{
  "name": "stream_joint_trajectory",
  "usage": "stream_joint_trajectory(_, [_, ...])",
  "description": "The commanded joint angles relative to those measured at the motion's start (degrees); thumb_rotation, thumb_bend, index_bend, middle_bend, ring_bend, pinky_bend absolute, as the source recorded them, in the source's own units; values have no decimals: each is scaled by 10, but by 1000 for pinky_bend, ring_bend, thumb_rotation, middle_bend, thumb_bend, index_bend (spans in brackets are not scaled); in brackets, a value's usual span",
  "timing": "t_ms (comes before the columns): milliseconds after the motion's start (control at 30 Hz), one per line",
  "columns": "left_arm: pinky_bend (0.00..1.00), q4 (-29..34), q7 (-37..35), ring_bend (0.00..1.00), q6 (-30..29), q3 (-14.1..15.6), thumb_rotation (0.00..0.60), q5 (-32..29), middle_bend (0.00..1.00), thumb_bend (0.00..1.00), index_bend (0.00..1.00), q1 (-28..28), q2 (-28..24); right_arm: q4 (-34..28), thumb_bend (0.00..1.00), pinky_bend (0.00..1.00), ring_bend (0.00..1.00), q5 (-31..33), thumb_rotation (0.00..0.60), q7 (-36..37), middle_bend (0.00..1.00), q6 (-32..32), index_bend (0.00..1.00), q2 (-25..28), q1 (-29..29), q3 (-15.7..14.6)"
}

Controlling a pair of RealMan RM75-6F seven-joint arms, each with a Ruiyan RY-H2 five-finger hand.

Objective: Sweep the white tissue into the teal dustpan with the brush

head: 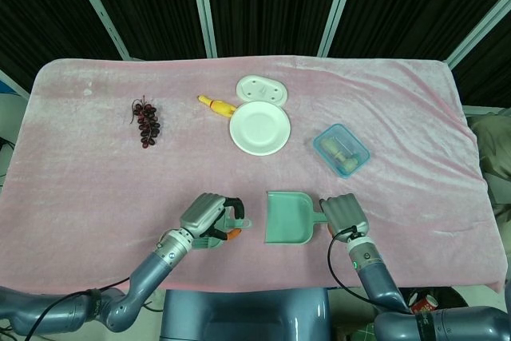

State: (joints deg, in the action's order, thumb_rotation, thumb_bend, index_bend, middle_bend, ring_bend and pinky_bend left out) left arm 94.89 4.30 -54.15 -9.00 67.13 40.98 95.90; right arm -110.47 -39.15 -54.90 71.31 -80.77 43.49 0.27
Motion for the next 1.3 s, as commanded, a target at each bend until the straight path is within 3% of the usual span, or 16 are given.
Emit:
stream_joint_trajectory(33, [1000, -3, 1, 912, 1, -1, 600, -1, 662, 389, 611, 2, 3, 0, 434, 762, 678, 1, 600, -1, 661, -1, 687, 1, 1, 0])
stream_joint_trajectory(233, [1000, -17, 3, 913, 8, -7, 600, -2, 662, 389, 612, 11, 21, -3, 434, 762, 678, 6, 600, -3, 661, -1, 688, 0, 2, 0])
stream_joint_trajectory(567, [1000, -72, 17, 912, 19, -40, 600, -8, 662, 389, 612, 53, 99, -15, 433, 762, 678, 14, 600, -3, 662, 2, 690, 7, 5, 4])
stream_joint_trajectory(967, [1000, -124, 16, 913, 6, -106, 600, -8, 662, 386, 612, 107, 179, -19, 434, 762, 678, 19, 600, -1, 662, 2, 690, 22, 6, 2])
stream_joint_trajectory(1300, [1000, -85, 2, 912, -13, -115, 600, -1, 662, 386, 612, 96, 147, -16, 434, 762, 678, 17, 600, 3, 662, 2, 690, 26, 4, -3])
